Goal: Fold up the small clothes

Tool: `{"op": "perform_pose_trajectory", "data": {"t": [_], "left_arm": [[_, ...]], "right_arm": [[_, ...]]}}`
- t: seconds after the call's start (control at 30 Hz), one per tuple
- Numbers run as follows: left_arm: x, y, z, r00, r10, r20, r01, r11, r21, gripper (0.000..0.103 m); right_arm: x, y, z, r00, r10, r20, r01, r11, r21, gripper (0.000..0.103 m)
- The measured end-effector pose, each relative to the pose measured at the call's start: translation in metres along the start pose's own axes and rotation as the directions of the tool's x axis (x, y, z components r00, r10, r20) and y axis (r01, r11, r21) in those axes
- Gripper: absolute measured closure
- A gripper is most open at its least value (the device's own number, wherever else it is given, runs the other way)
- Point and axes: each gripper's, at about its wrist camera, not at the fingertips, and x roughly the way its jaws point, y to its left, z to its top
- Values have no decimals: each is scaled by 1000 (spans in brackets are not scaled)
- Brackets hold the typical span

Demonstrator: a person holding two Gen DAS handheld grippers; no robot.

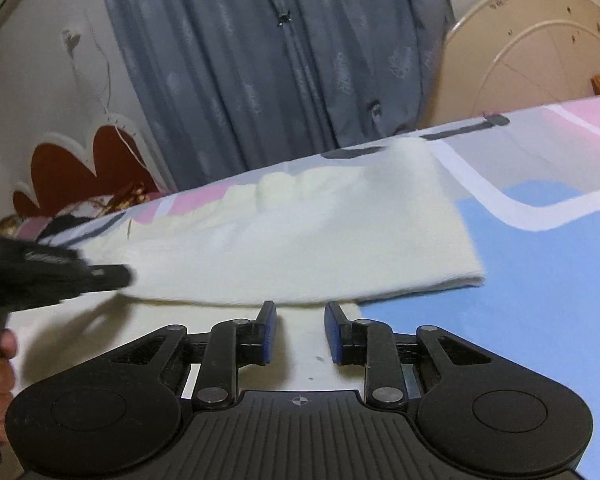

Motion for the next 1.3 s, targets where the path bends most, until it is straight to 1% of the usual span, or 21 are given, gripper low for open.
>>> {"op": "perform_pose_trajectory", "data": {"t": [0.03, 0.17, 0.3, 0.43, 0.53, 0.6, 0.7, 0.77, 0.83, 0.9, 0.93, 0.97, 1.0, 1.03, 1.07, 1.1, 1.13, 1.2, 1.23, 1.27, 1.3], "left_arm": [[-4, 10, 0, 1000, 29, 4, -30, 1000, 2, 99], [-14, 49, -1, 996, 88, 5, -88, 995, -56, 99], [-18, 69, -2, 993, 115, 4, -114, 990, -81, 99], [-19, 70, -5, 993, 114, 0, -114, 991, -63, 99], [-23, 71, -6, 993, 118, 15, -116, 990, -76, 99], [-24, 71, -6, 992, 126, 24, -124, 990, -73, 99], [-25, 75, -5, 991, 127, 40, -124, 989, -76, 99], [-24, 76, -6, 991, 132, 35, -130, 989, -70, 99], [-19, 77, -10, 990, 143, 18, -142, 988, -64, 99], [-17, 77, -13, 989, 147, 12, -146, 988, -57, 98], [-17, 78, -13, 989, 151, 12, -150, 987, -53, 95], [-19, 78, -13, 986, 166, 14, -165, 985, -52, 88], [-26, 80, -13, 980, 198, 33, -197, 979, -54, 74], [-33, 80, -13, 970, 237, 60, -235, 971, -52, 71], [-43, 78, -12, 956, 276, 104, -273, 961, -40, 63], [-48, 76, -11, 949, 287, 132, -286, 958, -25, 61], [-51, 69, -9, 950, 274, 150, -278, 961, 2, 61], [-43, 49, -3, 965, 214, 151, -227, 971, 75, 55], [-33, 33, -1, 974, 179, 137, -196, 972, 128, 51], [-24, 24, 0, 981, 152, 119, -170, 973, 157, 43], [-12, 14, 0, 987, 125, 102, -142, 974, 176, 41]], "right_arm": [[0, -1, 0, 1000, 3, -2, -3, 1000, 4, 76], [1, -2, 1, 1000, 24, -6, -24, 1000, 19, 75], [1, -7, 4, 999, 49, -10, -49, 998, 49, 75], [1, -18, 8, 997, 79, 1, -78, 986, 147, 74], [1, -36, 13, 994, 106, 21, -108, 953, 285, 74], [2, -45, 16, 994, 108, 28, -111, 932, 345, 74], [1, -53, 21, 994, 99, 35, -105, 921, 376, 74], [2, -52, 22, 996, 84, 28, -88, 929, 358, 75], [2, -48, 22, 999, 50, 11, -50, 950, 308, 96], [1, -48, 20, 999, 40, 0, -39, 958, 285, 98], [-1, -48, 17, 999, 37, -10, -33, 962, 269, 98], [-4, -47, 18, 999, 33, -24, -27, 970, 242, 98], [-8, -45, 18, 999, 31, -34, -23, 977, 213, 98], [-14, -42, 19, 999, 21, -39, -14, 985, 172, 97], [-23, -40, 19, 1000, 5, -24, -1, 992, 129, 96], [-32, -38, 18, 1000, -1, 7, 0, 995, 97, 96], [-38, -38, 20, 999, 1, 32, -4, 997, 76, 96], [-34, -33, 24, 999, -1, 53, -1, 999, 51, 96], [-26, -29, 26, 999, 3, 47, -5, 999, 43, 96], [-15, -24, 30, 999, 20, 39, -22, 999, 36, 96], [-3, -15, 32, 999, 37, 33, -38, 999, 16, 96]]}}
